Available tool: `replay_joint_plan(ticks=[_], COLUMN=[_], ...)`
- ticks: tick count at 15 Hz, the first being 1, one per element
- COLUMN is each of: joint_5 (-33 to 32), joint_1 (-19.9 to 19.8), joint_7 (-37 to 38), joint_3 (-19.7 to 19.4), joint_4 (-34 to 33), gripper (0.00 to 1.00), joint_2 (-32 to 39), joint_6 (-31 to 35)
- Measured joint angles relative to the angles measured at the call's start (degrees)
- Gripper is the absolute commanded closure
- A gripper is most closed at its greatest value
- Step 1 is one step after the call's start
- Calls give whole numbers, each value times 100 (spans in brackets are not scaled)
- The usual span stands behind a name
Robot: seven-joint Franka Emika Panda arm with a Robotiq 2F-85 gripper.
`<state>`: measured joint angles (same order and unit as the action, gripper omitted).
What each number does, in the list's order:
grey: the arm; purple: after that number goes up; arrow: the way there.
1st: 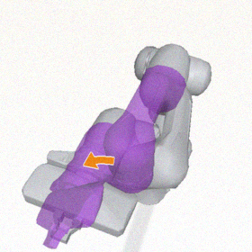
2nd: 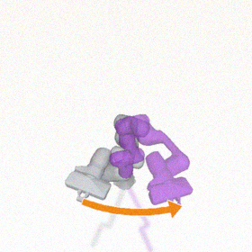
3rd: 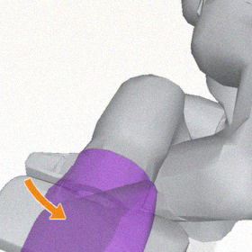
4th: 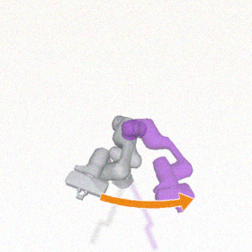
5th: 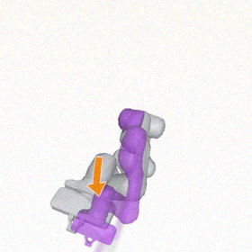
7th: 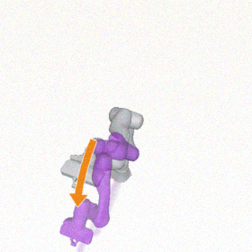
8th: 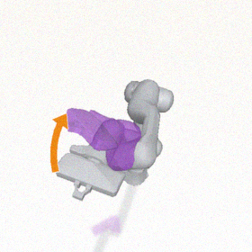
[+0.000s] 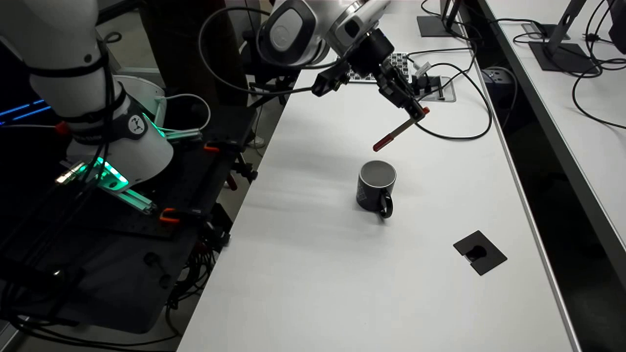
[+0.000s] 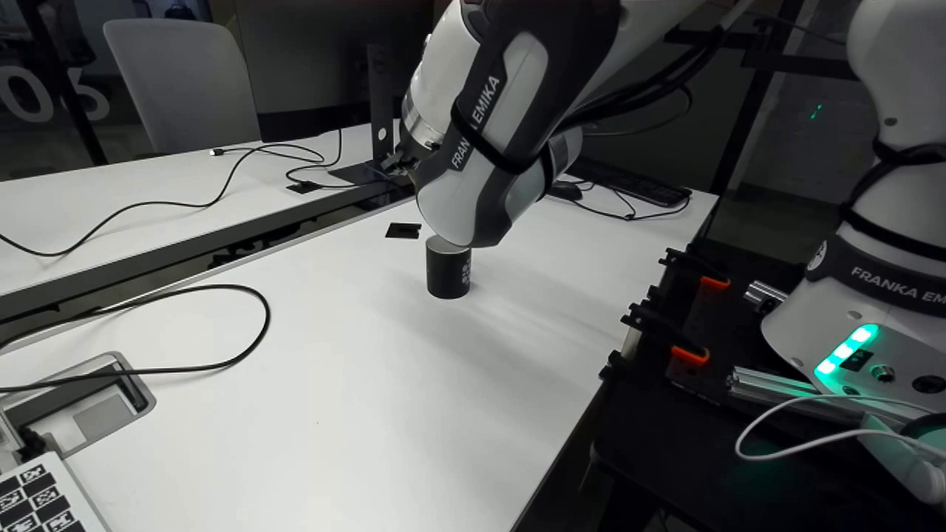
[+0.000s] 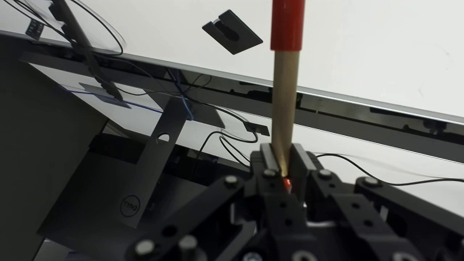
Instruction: Put the pen in the mug
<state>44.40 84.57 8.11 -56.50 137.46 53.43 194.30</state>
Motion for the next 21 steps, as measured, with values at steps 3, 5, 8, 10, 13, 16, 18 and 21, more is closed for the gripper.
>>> replay_joint_plan(ticks=[3,5,8,10,13,16,18,21], joint_5=[109,111,59,61,61,62,77,138], joint_1=[-127,-311,-545,-542,-552,-558,-565,-567], joint_7=[216,371,620,616,615,617,619,627], joint_3=[35,210,463,474,477,483,483,480], joint_4=[-9,-59,-276,-262,-240,-242,-241,-222], gripper=[96,96,86,86,96,96,96,96], joint_2=[83,83,69,69,69,69,69,68], joint_6=[-33,149,378,372,373,361,358,356])
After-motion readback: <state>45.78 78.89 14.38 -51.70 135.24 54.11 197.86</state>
